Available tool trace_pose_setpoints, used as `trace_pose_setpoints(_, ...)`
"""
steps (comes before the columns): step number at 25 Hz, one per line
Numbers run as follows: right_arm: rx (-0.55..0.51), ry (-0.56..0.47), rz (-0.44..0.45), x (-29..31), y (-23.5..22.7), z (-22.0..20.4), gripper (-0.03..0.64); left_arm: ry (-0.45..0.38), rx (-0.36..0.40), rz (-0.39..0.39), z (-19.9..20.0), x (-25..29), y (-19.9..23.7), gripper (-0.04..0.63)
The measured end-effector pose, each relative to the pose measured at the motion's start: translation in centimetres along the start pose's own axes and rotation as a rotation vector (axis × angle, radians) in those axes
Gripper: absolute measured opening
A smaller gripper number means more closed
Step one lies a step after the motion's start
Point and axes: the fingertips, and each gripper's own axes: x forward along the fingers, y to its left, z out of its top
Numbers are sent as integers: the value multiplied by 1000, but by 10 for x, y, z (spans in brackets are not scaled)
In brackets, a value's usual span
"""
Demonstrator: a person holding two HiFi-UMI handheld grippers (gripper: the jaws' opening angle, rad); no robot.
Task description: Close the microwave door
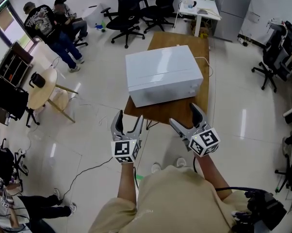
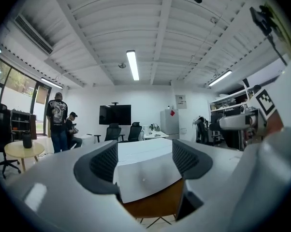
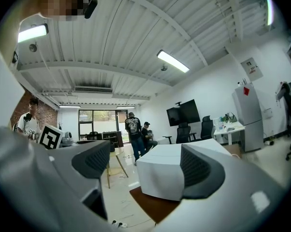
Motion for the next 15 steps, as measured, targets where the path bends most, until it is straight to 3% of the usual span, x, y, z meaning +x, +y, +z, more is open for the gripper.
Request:
trace_pose_setpoints(6,-29,8,-20,3,47,-1,444,-21,-20,-26,4,-37,18,333)
trace_pose_setpoints(12,-85,33,-87,4,120,-29,443,-33,17,-39,-4,-91,57,336)
trace_pose_setpoints(15,-107,53,-118,0,133,-36,443,-64,29,-33,-1,-102,63,337)
